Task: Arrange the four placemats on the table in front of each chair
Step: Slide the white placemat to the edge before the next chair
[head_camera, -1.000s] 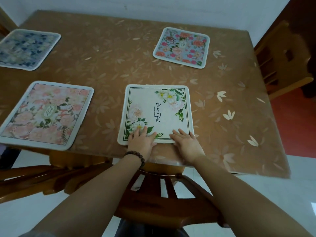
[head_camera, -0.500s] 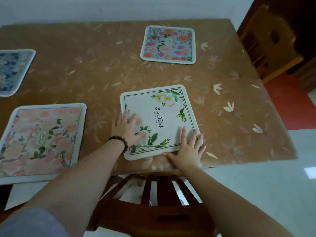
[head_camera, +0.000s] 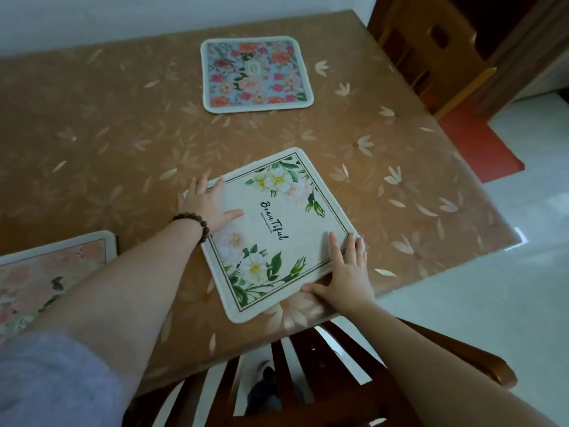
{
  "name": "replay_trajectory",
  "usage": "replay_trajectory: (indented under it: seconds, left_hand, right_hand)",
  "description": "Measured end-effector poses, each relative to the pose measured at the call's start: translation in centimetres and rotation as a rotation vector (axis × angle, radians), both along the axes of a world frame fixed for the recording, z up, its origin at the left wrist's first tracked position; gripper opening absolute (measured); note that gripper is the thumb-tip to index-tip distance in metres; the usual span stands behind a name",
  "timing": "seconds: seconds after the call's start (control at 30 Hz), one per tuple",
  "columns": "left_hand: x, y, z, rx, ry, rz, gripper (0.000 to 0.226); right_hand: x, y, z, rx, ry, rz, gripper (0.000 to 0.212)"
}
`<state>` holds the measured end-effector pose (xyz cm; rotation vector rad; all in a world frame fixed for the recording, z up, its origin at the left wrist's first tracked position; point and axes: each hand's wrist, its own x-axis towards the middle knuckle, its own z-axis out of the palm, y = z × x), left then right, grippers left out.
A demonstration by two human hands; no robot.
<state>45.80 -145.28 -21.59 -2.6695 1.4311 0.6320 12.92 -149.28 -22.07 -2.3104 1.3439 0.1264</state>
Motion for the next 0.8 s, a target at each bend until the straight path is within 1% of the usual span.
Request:
replay_trajectory:
  seconds: [0.07, 0.17, 0.27, 0.33, 0.5, 0.7, 0.8]
  left_hand:
    - [0.1, 0.0, 0.0, -0.018, -0.007, 0.007, 0.095]
    - [-0.5, 0.9, -0.1, -0.049, -0.072, 0.019, 0.094]
    - [-1.0, 2.2, 0.0, -0.035, -0.075, 0.055, 0.095]
    - [-1.3, 3.1, 0.1, -0.023, -0.084, 0.076, 0.094]
    - [-2.6, 5.9, 0.5, -0.001, -0.086, 0.153, 0.09]
    - [-6.7, 8.7, 1.1, 0.004, -0.095, 0.257, 0.088]
    - [-9.5, 9.5, 1.2, -0.008, -0.095, 0.3, 0.09]
  right_hand:
    - [0.2, -1.2, 0.3, 0.009, 0.003, 0.029, 0.124]
    - [0.4, -3.0, 0.5, 0.033, 0.007, 0.075, 0.126]
    - [0.6, -4.8, 0.9, 0.058, 0.038, 0.126, 0.125]
    - [0.8, -5.6, 1.3, 0.073, 0.029, 0.116, 0.12]
    - [1.2, -6.9, 1.6, 0.068, -0.033, 0.031, 0.102]
    - [1.2, -7.8, 1.7, -0.052, -0.111, 0.074, 0.061]
    - [0.8, -8.7, 1.8, -0.08, -0.121, 0.126, 0.05]
